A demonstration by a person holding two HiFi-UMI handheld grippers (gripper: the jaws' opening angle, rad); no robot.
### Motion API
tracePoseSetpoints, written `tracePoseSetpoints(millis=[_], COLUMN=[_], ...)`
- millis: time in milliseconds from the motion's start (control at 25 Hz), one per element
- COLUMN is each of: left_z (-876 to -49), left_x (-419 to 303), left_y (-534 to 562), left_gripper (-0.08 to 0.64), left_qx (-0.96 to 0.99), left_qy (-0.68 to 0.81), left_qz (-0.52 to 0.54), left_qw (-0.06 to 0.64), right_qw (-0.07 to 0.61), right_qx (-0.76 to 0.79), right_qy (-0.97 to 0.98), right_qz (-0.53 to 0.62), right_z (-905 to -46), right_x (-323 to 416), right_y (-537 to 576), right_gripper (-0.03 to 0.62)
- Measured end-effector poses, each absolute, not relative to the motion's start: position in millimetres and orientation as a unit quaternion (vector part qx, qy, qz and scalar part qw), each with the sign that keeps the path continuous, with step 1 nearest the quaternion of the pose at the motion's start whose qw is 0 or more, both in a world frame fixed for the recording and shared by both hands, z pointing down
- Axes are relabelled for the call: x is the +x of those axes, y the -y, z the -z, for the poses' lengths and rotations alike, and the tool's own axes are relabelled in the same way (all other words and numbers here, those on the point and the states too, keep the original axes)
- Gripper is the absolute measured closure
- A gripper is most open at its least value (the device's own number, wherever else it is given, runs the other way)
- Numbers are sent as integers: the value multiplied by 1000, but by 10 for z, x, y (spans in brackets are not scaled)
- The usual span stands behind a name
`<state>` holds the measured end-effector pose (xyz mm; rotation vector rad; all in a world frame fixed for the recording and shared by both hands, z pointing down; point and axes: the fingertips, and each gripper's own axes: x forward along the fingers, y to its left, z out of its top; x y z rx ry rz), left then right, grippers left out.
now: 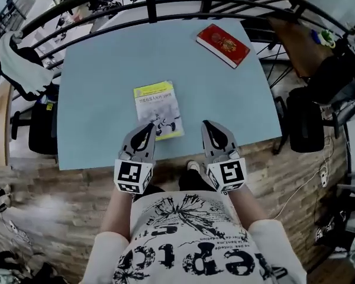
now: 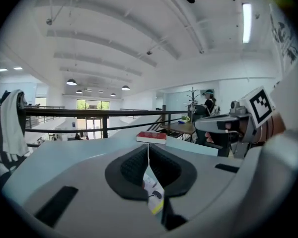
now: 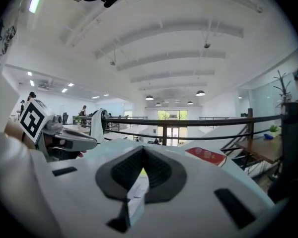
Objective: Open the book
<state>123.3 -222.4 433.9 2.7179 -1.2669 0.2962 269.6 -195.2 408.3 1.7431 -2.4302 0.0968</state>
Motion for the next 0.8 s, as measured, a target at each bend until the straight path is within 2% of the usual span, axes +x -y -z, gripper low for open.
tracePoseSetpoints(millis=[320, 600, 800], left_z=[-4802, -5412, -5801], left_x=[1470, 1738, 1961], left_y=[2289, 2302, 2305], left_gripper=[538, 535, 468], left_qx=[851, 831, 831], left_qy=[500, 511, 493], left_qz=[-116, -168, -194], left_qw=[108, 141, 169], right_qw=[86, 112, 125], right_qx=[499, 448, 431], right_qy=[862, 885, 890], right_qz=[-36, -58, -76], right_z=[-4326, -4730, -4939], right_x=[2944, 2939, 2955], right_y=[2368, 2522, 2549], right_gripper=[581, 581, 581])
